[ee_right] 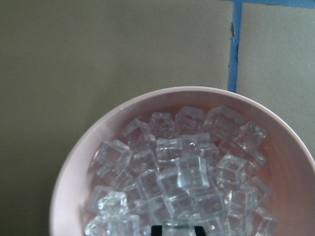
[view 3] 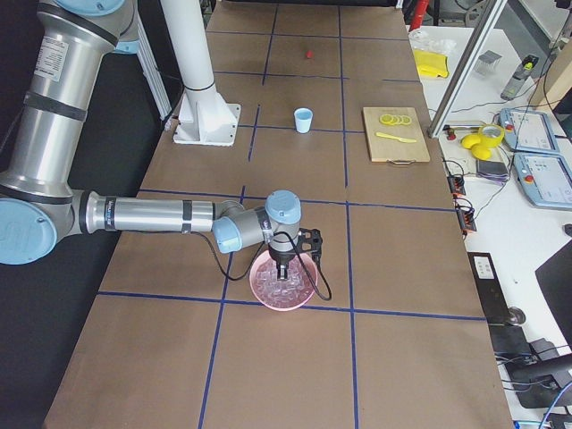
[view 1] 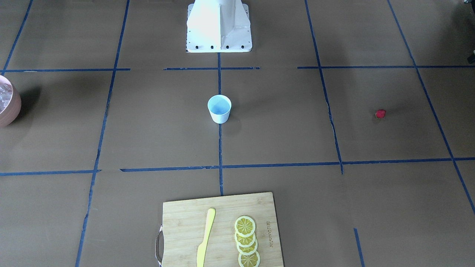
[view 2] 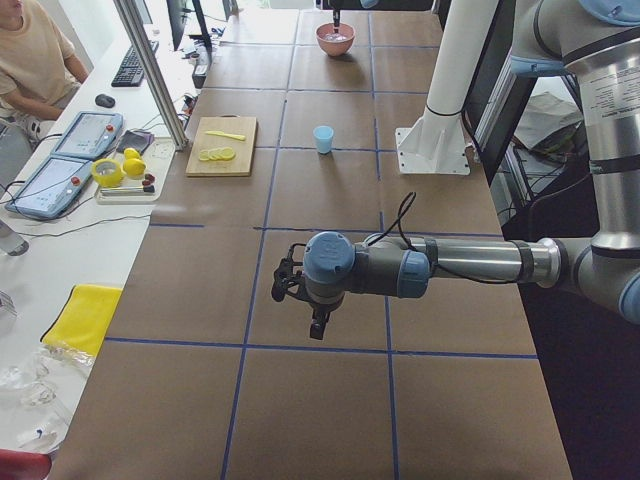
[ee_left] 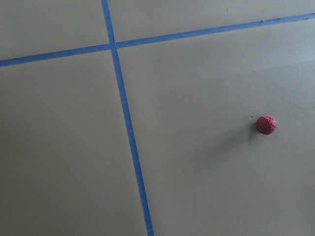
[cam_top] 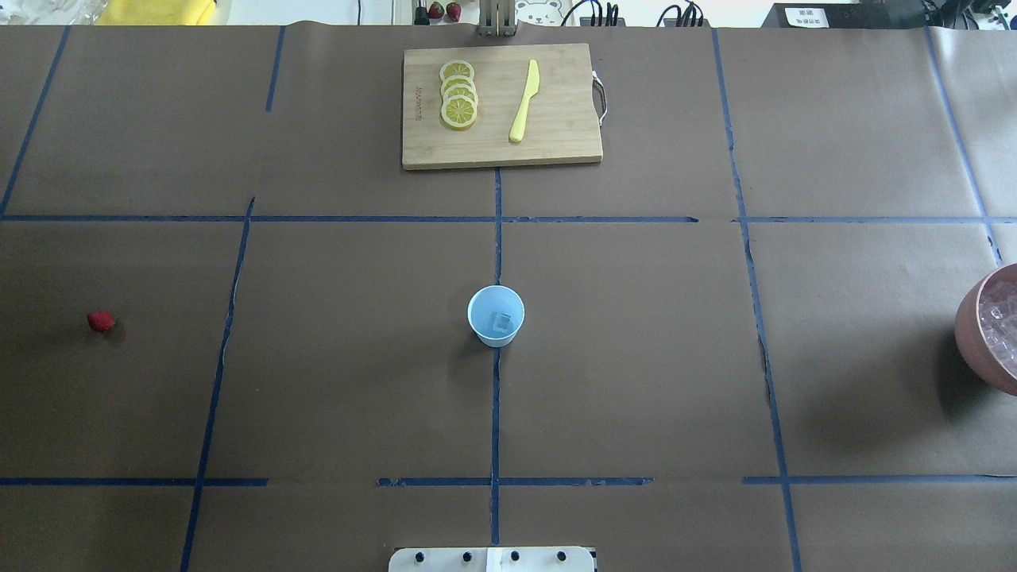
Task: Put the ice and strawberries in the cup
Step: 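Pick another ice cube from the pink bowl with the right gripper, then move the right gripper over the blue cup and drop the ice cube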
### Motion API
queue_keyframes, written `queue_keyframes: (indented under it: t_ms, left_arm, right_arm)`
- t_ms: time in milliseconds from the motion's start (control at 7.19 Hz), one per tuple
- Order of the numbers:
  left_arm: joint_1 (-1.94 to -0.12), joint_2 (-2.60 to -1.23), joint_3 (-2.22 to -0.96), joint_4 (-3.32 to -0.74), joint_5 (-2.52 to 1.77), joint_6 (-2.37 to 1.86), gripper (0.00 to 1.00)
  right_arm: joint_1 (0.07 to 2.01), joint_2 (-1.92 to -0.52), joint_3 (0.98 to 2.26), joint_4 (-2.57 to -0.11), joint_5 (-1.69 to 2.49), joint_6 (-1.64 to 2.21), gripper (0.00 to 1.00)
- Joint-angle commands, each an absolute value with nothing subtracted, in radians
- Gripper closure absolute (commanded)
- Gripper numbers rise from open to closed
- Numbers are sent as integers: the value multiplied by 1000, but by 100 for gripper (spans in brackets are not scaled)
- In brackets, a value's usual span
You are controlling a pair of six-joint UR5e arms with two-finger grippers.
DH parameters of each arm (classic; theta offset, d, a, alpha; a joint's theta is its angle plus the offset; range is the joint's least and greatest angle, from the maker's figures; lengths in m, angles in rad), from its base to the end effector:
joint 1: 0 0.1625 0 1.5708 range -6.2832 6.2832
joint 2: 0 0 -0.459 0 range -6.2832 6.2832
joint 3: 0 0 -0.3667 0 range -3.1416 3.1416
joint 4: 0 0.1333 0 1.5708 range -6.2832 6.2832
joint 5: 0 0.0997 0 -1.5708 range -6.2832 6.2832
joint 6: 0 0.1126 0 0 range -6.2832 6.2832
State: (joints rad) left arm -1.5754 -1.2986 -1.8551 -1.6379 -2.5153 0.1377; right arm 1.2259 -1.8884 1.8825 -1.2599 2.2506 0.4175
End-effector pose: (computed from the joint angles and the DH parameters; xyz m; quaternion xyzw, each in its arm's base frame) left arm -0.0437 -0.3477 0.6581 0.0675 0.4509 0.0771 0.8867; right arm -0.0577 -0.3456 0.6543 0.0103 -0.3592 -0.0168 0.9331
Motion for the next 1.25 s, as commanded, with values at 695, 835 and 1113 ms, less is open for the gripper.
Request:
queue_keyframes:
  t_ms: [695,835,1113]
  left_arm:
    - [-1575,-1287,-1864,-1640,-2517,137,0]
    - [-1574,-1287,-1864,-1638,-2517,137,0]
    - [-1575,-1287,-1861,-1638,-2517,137,0]
  right_arm:
    - [660,-1261,2091,-1449,2182,1622,100]
    - [610,-1095,2013,-1556,2127,1684,100]
    - [543,-911,1842,-1562,2016,1793,100]
